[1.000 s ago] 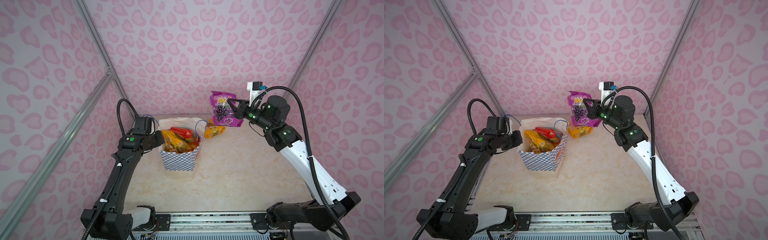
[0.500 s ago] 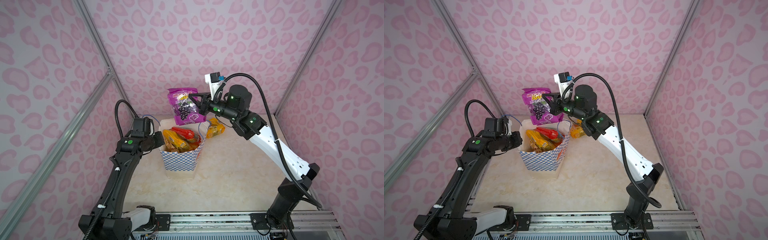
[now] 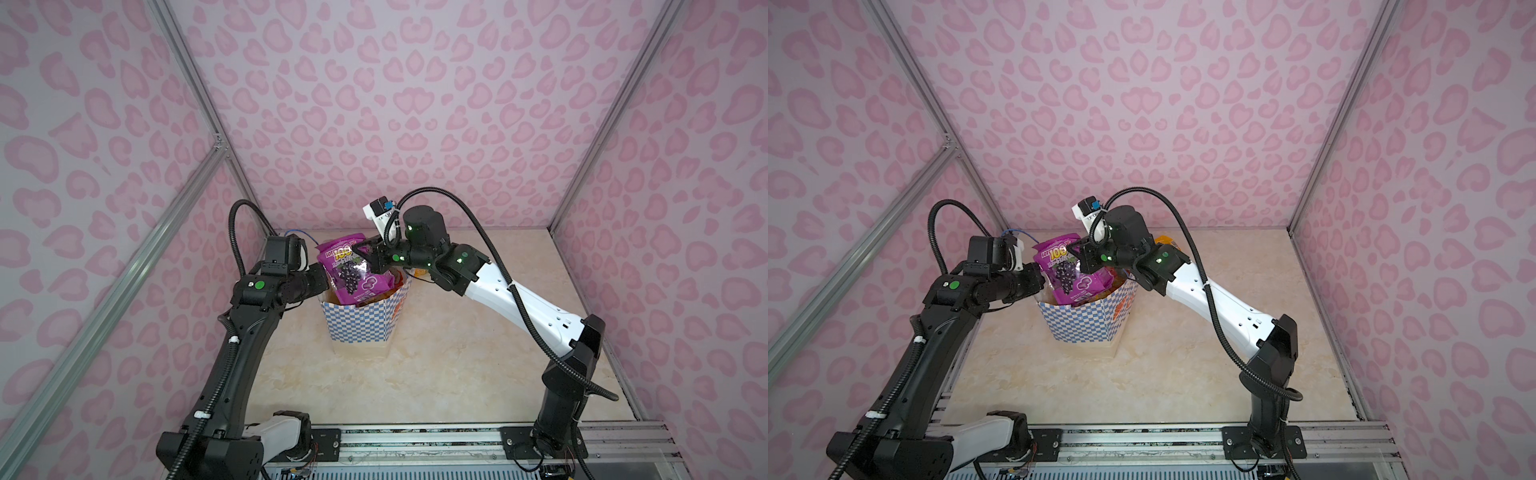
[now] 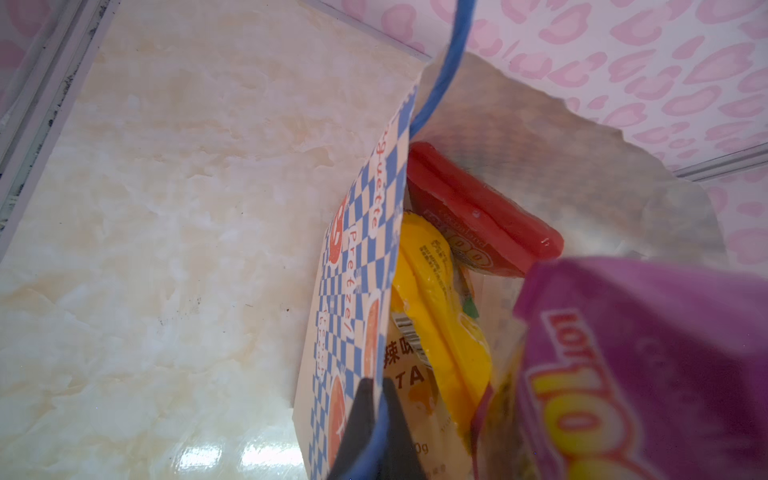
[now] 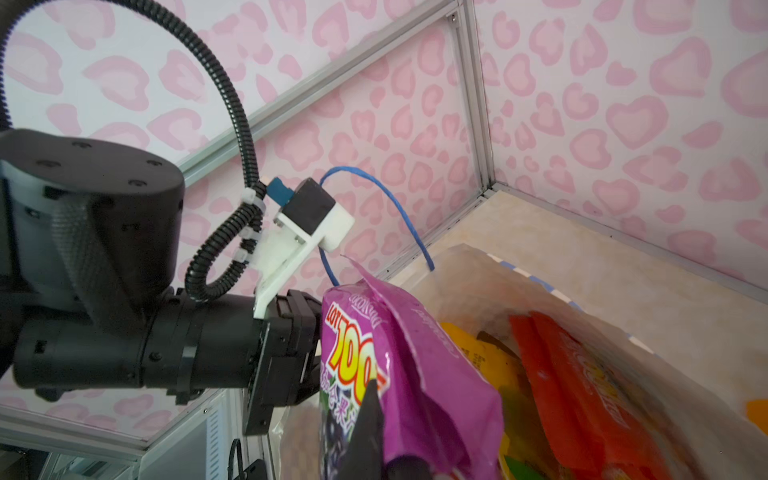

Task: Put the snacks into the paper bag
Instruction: 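Carry the purple gummy bag over the paper bag and lower it in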

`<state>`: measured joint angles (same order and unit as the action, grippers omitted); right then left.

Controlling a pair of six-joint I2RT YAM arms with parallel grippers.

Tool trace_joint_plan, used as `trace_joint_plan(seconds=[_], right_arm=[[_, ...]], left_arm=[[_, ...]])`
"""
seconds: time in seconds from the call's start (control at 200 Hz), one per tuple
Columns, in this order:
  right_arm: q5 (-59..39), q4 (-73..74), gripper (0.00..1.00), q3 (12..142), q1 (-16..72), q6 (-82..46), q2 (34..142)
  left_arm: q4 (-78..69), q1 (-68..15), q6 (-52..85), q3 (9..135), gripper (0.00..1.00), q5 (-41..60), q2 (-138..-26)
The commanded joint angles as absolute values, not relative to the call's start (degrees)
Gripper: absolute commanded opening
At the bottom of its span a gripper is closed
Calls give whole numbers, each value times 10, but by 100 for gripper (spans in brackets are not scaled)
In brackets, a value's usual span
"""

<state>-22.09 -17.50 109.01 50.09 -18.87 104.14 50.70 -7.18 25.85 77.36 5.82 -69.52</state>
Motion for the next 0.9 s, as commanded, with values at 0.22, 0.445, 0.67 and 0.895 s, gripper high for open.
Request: trace_joint_plan(seconds=[0.22, 0.445, 0.67, 0.895], right_arm=[[-205, -159, 0, 1000, 498, -184, 1038], [-241, -154, 0, 986, 496, -171, 1078], [-281, -175, 0, 992, 504, -158, 1127], [-233, -237, 0, 1006, 519, -142, 1105]], left_arm=[[461, -71, 256, 774, 5, 60, -698], [459, -71, 257, 774, 5, 63, -698], [460, -71, 255, 774, 5, 61, -700], [458, -71, 255, 774, 5, 58, -706]])
